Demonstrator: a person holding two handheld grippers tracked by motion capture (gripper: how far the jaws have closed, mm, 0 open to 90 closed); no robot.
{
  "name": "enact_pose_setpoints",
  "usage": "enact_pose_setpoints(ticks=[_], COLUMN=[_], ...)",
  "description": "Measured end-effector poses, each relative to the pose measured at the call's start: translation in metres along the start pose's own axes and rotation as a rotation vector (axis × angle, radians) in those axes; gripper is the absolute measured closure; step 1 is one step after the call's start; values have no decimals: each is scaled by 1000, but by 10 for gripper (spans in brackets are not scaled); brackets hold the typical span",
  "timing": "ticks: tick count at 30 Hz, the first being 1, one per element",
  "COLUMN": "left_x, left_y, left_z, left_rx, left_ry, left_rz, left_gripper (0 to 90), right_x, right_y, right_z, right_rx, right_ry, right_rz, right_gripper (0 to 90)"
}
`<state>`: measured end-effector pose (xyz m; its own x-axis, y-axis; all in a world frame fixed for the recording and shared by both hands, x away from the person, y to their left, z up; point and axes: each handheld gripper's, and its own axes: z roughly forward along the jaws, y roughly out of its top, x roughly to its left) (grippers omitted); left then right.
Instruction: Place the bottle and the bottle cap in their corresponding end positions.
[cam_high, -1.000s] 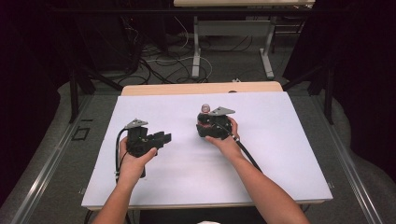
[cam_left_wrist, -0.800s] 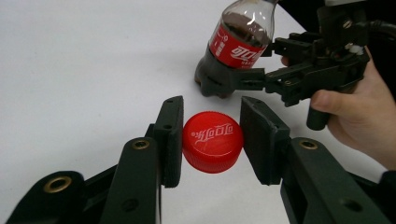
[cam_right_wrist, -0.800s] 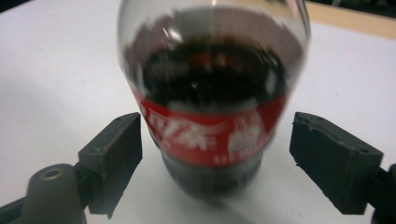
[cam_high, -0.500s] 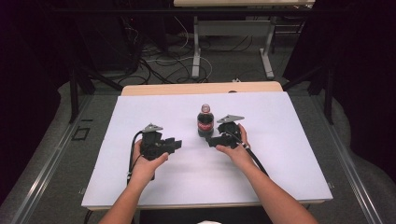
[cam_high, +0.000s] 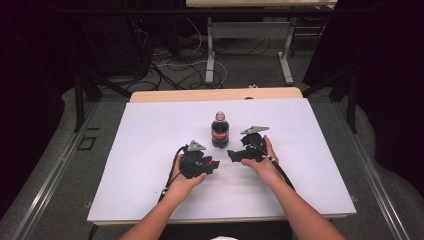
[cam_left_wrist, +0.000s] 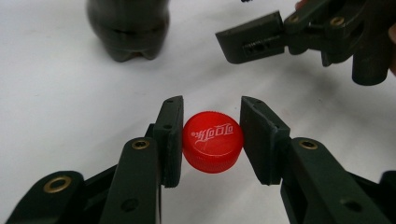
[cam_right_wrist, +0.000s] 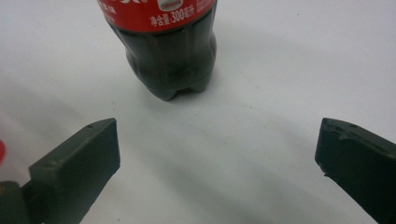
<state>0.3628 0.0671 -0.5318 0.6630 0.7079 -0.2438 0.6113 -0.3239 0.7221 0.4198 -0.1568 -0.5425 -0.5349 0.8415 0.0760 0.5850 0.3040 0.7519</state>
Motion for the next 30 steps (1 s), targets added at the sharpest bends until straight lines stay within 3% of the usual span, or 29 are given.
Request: enact_pose_setpoints(ticks=[4,6,9,14,15,16,20,28,30], left_x=[-8,-12,-14,-14,-16,-15,-14,-6,-3], left_y=[-2,-4,-6,-8,-8,-9,-10,-8,-8], left_z=[10,16,23,27,28,30,32,23,16], left_rx=[20,14,43,57,65,76,83,74,48], left_ry=[-3,-9,4,1,-4,8,-3,-26,-19], left_rz=[36,24,76,82,68,85,85,48,17], left_gripper=[616,616,615,614,614,614,606,419,374], right_x=[-3,-4,-6,-7,-8,-8,-10,-12,-13], right_y=[-2,-3,-4,-4,-4,-4,-3,-4,-6], right_z=[-3,-4,-5,-6,-6,-6,-6,-10,-12], right_rx=[2,-11,-13,-18,-19,-17,-23,-21,-20], right_ry=[-19,-27,-22,-21,-24,-23,-21,-26,-26], right_rz=[-6,-11,-6,6,9,13,16,17,18], right_gripper=[0,0,0,0,0,0,0,0,0])
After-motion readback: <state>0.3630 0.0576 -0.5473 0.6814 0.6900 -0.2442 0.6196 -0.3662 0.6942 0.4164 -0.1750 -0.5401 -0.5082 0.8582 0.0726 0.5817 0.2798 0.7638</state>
